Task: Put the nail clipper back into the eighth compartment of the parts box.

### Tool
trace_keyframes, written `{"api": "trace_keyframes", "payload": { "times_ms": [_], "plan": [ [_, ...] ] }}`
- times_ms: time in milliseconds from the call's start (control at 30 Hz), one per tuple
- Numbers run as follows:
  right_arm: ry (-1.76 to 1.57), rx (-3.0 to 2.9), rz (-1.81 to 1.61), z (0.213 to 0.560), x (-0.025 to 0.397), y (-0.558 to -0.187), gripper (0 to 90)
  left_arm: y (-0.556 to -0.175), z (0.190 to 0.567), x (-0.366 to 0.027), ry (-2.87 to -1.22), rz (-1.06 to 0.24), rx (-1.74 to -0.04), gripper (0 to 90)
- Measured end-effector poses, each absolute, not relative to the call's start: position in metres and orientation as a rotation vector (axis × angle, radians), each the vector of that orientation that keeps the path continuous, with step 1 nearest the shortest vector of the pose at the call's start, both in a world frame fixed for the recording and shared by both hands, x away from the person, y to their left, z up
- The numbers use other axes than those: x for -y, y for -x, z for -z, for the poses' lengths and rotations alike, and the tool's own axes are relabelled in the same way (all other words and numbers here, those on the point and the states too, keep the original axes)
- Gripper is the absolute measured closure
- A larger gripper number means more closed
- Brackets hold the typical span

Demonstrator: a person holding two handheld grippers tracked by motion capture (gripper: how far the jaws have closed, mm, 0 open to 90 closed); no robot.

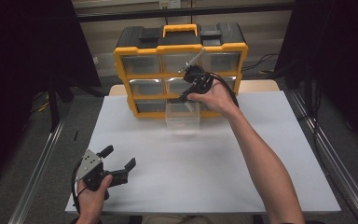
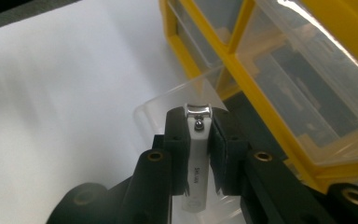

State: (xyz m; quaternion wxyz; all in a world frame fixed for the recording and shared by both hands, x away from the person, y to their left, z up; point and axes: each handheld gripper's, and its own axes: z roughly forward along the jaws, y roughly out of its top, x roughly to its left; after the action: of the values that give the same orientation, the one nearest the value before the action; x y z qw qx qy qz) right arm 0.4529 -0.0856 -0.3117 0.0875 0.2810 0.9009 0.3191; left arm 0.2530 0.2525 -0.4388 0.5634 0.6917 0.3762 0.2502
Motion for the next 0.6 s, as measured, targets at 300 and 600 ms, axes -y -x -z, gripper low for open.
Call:
{"api": "trace_keyframes", "payload": {
  "times_ms": [300, 600],
  "plan": [
    [-0.864, -2.718, -0.874, 0.319, 0.077, -0.465, 78.1, -0.253, 0.440, -0.252, -1.636, -0.581, -0.883, 2.7],
    [-0.870, -2.758, -0.831, 0.329, 0.070, -0.471, 78.0, -0.253, 0.440, -0.252, -1.644, -0.575, -0.880, 2.7]
  ]
}}
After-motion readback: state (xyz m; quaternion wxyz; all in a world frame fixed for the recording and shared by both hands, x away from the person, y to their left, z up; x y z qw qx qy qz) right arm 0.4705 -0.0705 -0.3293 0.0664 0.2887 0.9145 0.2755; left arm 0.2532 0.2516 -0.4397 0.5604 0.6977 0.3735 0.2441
